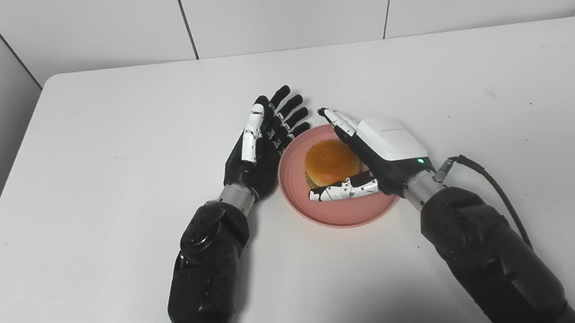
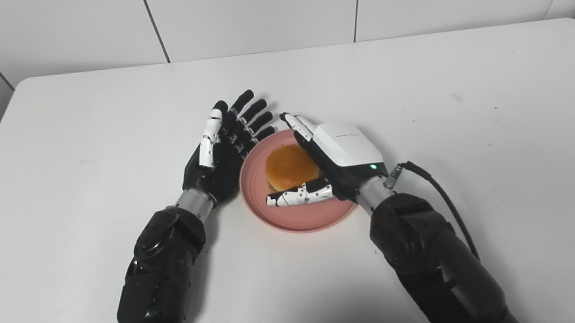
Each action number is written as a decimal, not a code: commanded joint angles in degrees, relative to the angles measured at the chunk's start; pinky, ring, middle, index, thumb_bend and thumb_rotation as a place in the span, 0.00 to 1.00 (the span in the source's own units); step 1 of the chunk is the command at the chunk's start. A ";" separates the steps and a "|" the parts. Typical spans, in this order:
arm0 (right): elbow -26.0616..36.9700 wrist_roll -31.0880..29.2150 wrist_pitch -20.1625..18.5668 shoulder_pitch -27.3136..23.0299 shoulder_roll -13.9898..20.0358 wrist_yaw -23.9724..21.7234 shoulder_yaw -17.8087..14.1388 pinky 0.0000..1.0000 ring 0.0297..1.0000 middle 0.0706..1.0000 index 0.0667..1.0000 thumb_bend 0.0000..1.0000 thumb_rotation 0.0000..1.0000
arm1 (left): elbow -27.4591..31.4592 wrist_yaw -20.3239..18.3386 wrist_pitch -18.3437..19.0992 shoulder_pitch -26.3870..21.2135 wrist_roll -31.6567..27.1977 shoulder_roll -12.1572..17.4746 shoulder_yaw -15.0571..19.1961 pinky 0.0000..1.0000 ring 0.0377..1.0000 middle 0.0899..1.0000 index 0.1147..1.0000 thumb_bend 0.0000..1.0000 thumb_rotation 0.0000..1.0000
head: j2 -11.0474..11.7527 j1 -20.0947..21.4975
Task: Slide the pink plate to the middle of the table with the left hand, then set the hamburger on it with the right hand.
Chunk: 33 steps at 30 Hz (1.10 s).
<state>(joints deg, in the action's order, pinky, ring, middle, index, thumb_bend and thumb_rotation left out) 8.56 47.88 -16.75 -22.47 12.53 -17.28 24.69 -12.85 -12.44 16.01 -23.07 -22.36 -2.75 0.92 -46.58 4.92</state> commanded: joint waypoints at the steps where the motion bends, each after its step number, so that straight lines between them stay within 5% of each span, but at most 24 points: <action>1: 2.14 0.05 1.99 -1.99 0.34 0.97 -1.01 0.79 0.90 0.97 1.00 0.99 0.69 | -2.22 0.73 4.48 2.04 0.53 0.58 0.13 0.90 0.90 0.91 0.91 0.40 1.00 | -0.02 -0.07; 12: 8.70 -1.84 2.58 -2.91 1.12 0.46 -4.31 0.82 0.92 0.97 1.00 0.99 0.69 | -2.99 0.41 4.02 1.77 0.56 0.93 0.14 0.92 0.93 0.91 0.91 0.40 1.00 | 0.15 0.91; 16: 11.71 -3.42 2.76 -2.84 1.08 1.39 -6.82 0.67 0.86 0.96 1.00 0.98 0.72 | -3.06 0.24 3.68 1.87 0.58 0.77 0.40 0.90 0.91 0.91 0.89 0.41 1.00 | 0.15 0.91; 21: 11.65 -7.10 4.45 -1.63 -0.09 6.57 -11.66 0.64 0.84 0.96 1.00 0.97 0.75 | -2.90 -0.06 3.69 1.97 0.85 1.04 0.49 0.90 0.89 0.90 0.90 0.40 1.00 | 0.36 1.80; 25: 9.55 -10.85 7.53 0.33 -0.42 11.34 -15.19 0.73 0.90 0.98 1.00 0.90 0.81 | -2.84 -0.20 3.54 2.06 0.88 1.26 0.54 0.90 0.89 0.90 0.91 0.40 1.00 | 0.45 2.01; 33: 8.64 -16.53 7.67 6.37 -2.97 16.13 -19.72 0.88 0.99 1.00 1.00 0.82 1.00 | -1.89 0.03 2.13 2.61 1.16 1.56 1.16 0.92 0.91 0.91 0.91 0.41 1.00 | 0.79 2.68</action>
<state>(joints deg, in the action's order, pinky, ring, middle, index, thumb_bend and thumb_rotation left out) 16.25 31.77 -11.56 -15.18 10.05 -3.40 5.52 -12.93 -13.72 16.28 -23.04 -22.40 -2.16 1.69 -45.79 7.65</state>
